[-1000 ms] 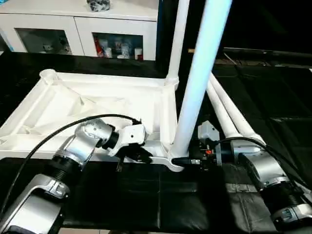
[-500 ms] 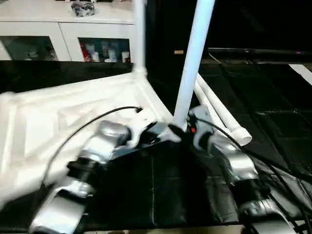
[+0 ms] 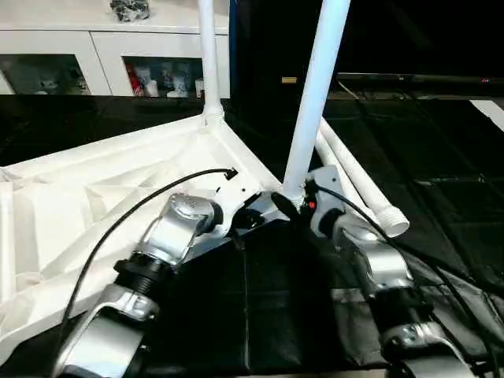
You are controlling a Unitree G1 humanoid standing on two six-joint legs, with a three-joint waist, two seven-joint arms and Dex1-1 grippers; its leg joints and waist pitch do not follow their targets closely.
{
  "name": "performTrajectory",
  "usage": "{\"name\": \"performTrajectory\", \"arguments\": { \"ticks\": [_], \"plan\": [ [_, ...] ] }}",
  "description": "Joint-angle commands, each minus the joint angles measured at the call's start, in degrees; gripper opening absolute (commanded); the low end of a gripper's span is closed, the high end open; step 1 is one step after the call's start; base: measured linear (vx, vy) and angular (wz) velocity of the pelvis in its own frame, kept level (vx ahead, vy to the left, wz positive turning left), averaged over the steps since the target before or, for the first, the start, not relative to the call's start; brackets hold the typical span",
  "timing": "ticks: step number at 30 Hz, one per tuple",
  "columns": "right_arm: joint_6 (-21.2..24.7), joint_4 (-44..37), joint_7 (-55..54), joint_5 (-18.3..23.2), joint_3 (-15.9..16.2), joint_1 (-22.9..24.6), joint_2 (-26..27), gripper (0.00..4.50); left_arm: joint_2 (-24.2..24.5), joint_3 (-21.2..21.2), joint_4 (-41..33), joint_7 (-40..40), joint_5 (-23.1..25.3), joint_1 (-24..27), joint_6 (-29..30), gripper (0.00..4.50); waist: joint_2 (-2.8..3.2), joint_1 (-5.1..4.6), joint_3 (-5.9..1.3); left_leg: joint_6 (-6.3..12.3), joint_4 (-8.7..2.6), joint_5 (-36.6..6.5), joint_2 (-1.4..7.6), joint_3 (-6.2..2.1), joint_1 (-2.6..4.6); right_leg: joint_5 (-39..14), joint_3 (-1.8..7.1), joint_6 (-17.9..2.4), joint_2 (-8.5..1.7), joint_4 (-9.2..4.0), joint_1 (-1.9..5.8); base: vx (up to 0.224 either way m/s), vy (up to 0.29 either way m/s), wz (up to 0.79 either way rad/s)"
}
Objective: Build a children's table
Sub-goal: Rotate leg to tighten
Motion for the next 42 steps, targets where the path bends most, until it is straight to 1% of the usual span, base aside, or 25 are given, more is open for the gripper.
{"name": "performTrajectory", "arguments": {
  "ticks": [1, 3, 4, 5, 7, 8, 9, 12, 13, 16, 18, 19, 20, 21, 22, 23, 26, 28, 29, 31, 32, 35, 38, 40, 42],
  "plan": [
    [-0.89, -2.19, 7.49, 2.01, 4.03, 0.87, -0.95, 4.27, 0.66, 0.02, -1.46, -1.65, -0.63, -1.71, -4.33, 0.0, 0.19, 0.37, -4.28, 2.6, -3.29, -7.93, 2.27, -0.79, 0.37, -4.22, 3.12, -12.08, -5.08, -3.76, 3.3, 0.0, 0.0, 0.0],
    [-1.79, -3.5, 12.23, 2.75, 3.89, 1.64, -4.33, 4.46, 2.61, -0.31, -0.53, -4.36, -0.72, -1.82, -6.46, 0.0, 0.34, 0.37, -4.48, 3.58, -2.91, -5.63, 2.17, -0.78, -0.08, 0.27, 3.08, -12.87, -4.89, -3.2, 3.32, 0.0, 0.0, 0.0],
    [-1.93, -3.76, 13.27, 2.91, 3.83, 1.78, -5.06, 4.46, 3.06, -0.44, -0.3, -4.99, -0.72, -1.85, -7.04, 0.0, 0.23, 0.54, -4.47, 3.83, -2.84, -5.57, 2.14, -0.76, -0.11, 0.8, 3.04, -12.9, -4.93, -3.22, 3.36, 0.0, 0.0, 0.0],
    [-2.14, -3.85, 14.0, 2.94, 3.72, 1.83, -5.73, 4.46, 3.46, -0.58, -0.11, -5.68, -0.78, -1.85, -7.51, 0.0, 0.3, 0.66, -4.53, 4.23, -2.77, -5.33, 2.19, -0.75, -0.09, 1.7, 3.02, -13.24, -4.94, -3.04, 3.31, 0.0, 0.0, 0.0],
    [-3.67, -4.06, 17.98, 2.85, 3.29, 1.94, -9.4, 4.46, 5.86, -1.82, 1.04, -9.85, -1.07, -1.77, -12.25, 0.0, 0.28, 0.81, -4.55, 4.45, -2.73, -5.48, 2.16, -0.74, -0.03, 1.52, 2.95, -13.49, -4.91, -3.05, 3.29, 0.0, 0.0, 0.0],
    [-4.26, -4.28, 19.98, 3.04, 3.35, 1.94, -10.64, 4.46, 6.57, -2.17, 1.04, -11.76, -1.51, -1.65, -12.97, 0.0, 0.41, 0.89, -4.48, 4.49, -2.74, -5.82, 2.2, -0.76, -0.05, 1.15, 2.93, -13.54, -4.95, -3.13, 3.22, 0.0, 0.0, 0.0],
    [-4.71, -4.89, 23.12, 3.69, 3.79, 2.02, -12.04, 4.46, 7.39, -2.69, 0.85, -14.4, -2.15, -1.39, -14.28, 0.0, 0.49, 1.13, -4.49, 4.33, -2.7, -6.23, 2.34, -0.69, 0.04, 0.81, 2.94, -13.76, -4.95, -3.02, 3.23, 0.0, 0.0, 0.0],
    [-4.81, -5.59, 26.8, 4.51, 4.64, 2.1, -13.5, 4.46, 8.29, -3.46, 0.68, -17.2, -2.51, -1.07, -16.4, 0.0, 0.48, 1.68, -4.44, 4.4, -2.69, -6.84, 2.54, -0.6, 0.2, 0.33, 2.89, -14.16, -4.87, -3.02, 3.03, 0.0, 0.0, 0.0],
    [-5.07, -5.63, 29.82, 4.57, 5.77, 1.9, -14.85, 4.46, 9.07, -4.52, 0.85, -19.23, -2.2, -0.91, -18.24, 0.0, 0.49, 1.97, -4.43, 4.43, -2.67, -7.21, 2.58, -0.62, 0.21, -0.33, 2.83, -14.27, -4.92, -3.06, 2.95, 0.0, 0.0, 0.0],
    [-5.84, -5.2, 31.71, 4.16, 6.67, 1.56, -15.71, 4.46, 9.27, -5.09, 1.22, -20.66, -2.15, -0.92, -19.19, 0.0, 0.54, 2.82, -4.29, 3.28, -2.76, -9.0, 2.84, -0.55, 0.53, -3.25, 2.93, -14.07, -5.1, -3.26, 2.55, 0.0, 0.0, 0.0],
    [-7.19, -3.7, 32.82, 3.27, 7.6, 0.57, -16.1, 4.46, 9.63, -6.0, 1.61, -23.14, -2.18, -0.94, -20.82, 0.0, 0.43, 2.88, -4.26, 2.65, -2.86, -9.72, 2.76, -0.66, 0.35, -5.2, 2.9, -13.67, -5.24, -3.41, 2.72, 0.0, 0.0, 0.0],
    [-7.45, -2.97, 33.84, 3.14, 8.12, 0.08, -16.31, 4.46, 9.93, -6.58, 1.85, -24.2, -1.95, -0.98, -21.96, 0.0, 0.1, 2.9, -4.28, 2.47, -2.87, -9.76, 2.76, -0.6, 0.37, -5.52, 2.92, -13.42, -5.19, -3.43, 2.72, 0.0, 0.0, 0.0],
    [-7.45, -2.97, 33.84, 3.14, 8.12, 0.08, -16.31, 4.46, 9.93, -6.58, 1.85, -24.2, -1.95, -0.98, -21.96, 0.0, 0.1, 2.9, -4.28, 2.47, -2.87, -9.76, 2.76, -0.6, 0.37, -5.52, 2.92, -13.42, -5.19, -3.43, 2.72, 0.0, 0.0, 0.0],
    [-7.47, -2.41, 34.99, 3.1, 8.65, -0.36, -16.48, 4.46, 10.21, -7.08, 1.93, -25.07, -1.81, -0.97, -22.9, 0.0, 0.27, 2.96, -4.31, 2.48, -2.81, -9.54, 2.71, -0.63, 0.3, -5.7, 2.93, -13.4, -5.22, -3.34, 2.69, 0.0, 0.0, 0.0],
    [-7.07, -2.18, 36.05, 3.28, 8.94, -0.6, -16.58, 4.46, 10.38, -7.29, 2.03, -25.58, -1.86, -0.98, -23.45, 0.0, 0.21, 2.99, -4.31, 2.55, -2.77, -9.53, 2.67, -0.6, 0.23, -5.85, 2.94, -13.27, -5.22, -3.35, 2.74, 0.0, 0.0, 0.0],
    [-6.77, -2.0, 36.97, 3.43, 9.2, -0.82, -16.64, 4.2, 10.53, -7.43, 2.06, -25.95, -1.93, -0.99, -23.85, 0.0, 0.17, 3.01, -4.33, 2.63, -2.78, -9.34, 2.7, -0.62, 0.21, -5.7, 2.94, -13.19, -5.2, -3.3, 2.77, 0.0, 0.0, 0.0],
    [-6.01, -2.03, 38.03, 3.76, 9.58, -1.01, -16.8, 4.07, 10.83, -7.53, 2.25, -26.3, -1.98, -1.02, -24.45, 0.0, 0.14, 3.09, -4.37, 2.91, -2.71, -8.54, 2.71, -0.63, 0.15, -5.1, 2.92, -13.06, -5.19, -3.18, 2.73, 0.0, 0.0, 0.0],
    [-5.57, -2.04, 38.8, 4.12, 9.82, -1.05, -16.93, 3.77, 11.09, -7.59, 2.53, -26.63, -1.88, -0.98, -25.06, 0.0, 0.13, 3.07, -4.39, 2.91, -2.73, -8.26, 2.7, -0.67, 0.08, -4.86, 2.86, -13.05, -5.16, -3.11, 2.78, 0.0, 0.0, 0.0],
    [-5.53, -2.04, 39.15, 4.25, 9.94, -1.0, -17.02, 3.77, 11.22, -7.58, 2.62, -26.79, -1.84, -0.91, -25.33, 0.0, 0.12, 3.02, -4.41, 3.0, -2.69, -8.37, 2.68, -0.64, 0.13, -4.84, 2.84, -13.09, -5.1, -3.11, 2.72, 0.0, 0.0, 0.0],
    [-5.67, -1.81, 39.47, 4.35, 10.12, -0.98, -17.12, 3.6, 11.37, -7.54, 2.8, -27.0, -1.81, -0.79, -25.66, 0.0, 0.12, 3.0, -4.4, 3.04, -2.68, -8.41, 2.68, -0.64, 0.12, -4.93, 2.85, -13.12, -5.13, -3.12, 2.71, 0.0, 0.0, 0.0],
    [-5.72, -1.74, 39.58, 4.35, 10.2, -0.95, -17.17, 3.38, 11.45, -7.55, 2.82, -27.07, -1.78, -0.72, -25.79, 0.0, 0.07, 2.99, -4.39, 3.04, -2.69, -8.44, 2.68, -0.63, 0.14, -5.14, 2.85, -13.14, -5.14, -3.16, 2.68, 0.0, 0.0, 0.0],
    [-5.93, -1.41, 40.3, 4.25, 10.33, -0.98, -17.17, 3.23, 11.56, -7.56, 3.1, -27.3, -1.8, -0.7, -26.17, 0.0, 0.1, 3.04, -4.41, 2.98, -2.62, -8.29, 2.62, -0.58, 0.12, -5.42, 2.88, -13.01, -5.15, -3.22, 2.7, 0.0, 0.0, 0.0],
    [-5.88, -1.31, 40.5, 4.2, 10.31, -1.03, -17.15, 2.9, 11.54, -7.58, 3.37, -27.3, -1.78, -0.81, -26.3, 0.0, 0.08, 3.01, -4.35, 2.84, -2.68, -8.68, 2.67, -0.61, 0.12, -6.09, 2.86, -12.91, -5.12, -3.23, 2.66, 0.0, 0.0, 0.0],
    [-5.77, -1.18, 40.67, 4.23, 10.32, -1.11, -17.15, 2.84, 11.46, -7.6, 3.78, -27.25, -1.76, -0.99, -26.55, 0.0, -0.01, 3.01, -4.36, 2.81, -2.67, -8.74, 2.67, -0.6, 0.17, -6.4, 2.86, -12.85, -5.11, -3.26, 2.62, 0.0, 0.0, 0.0],
    [-5.63, -1.2, 40.83, 4.26, 10.45, -1.08, -17.12, 2.68, 11.4, -7.55, 4.21, -27.2, -1.72, -1.15, -26.81, 0.0, 0.08, 3.03, -4.39, 2.78, -2.65, -8.61, 2.66, -0.62, 0.12, -6.37, 2.88, -12.8, -5.15, -3.22, 2.66, 0.0, 0.0, 0.0]
  ]
}}
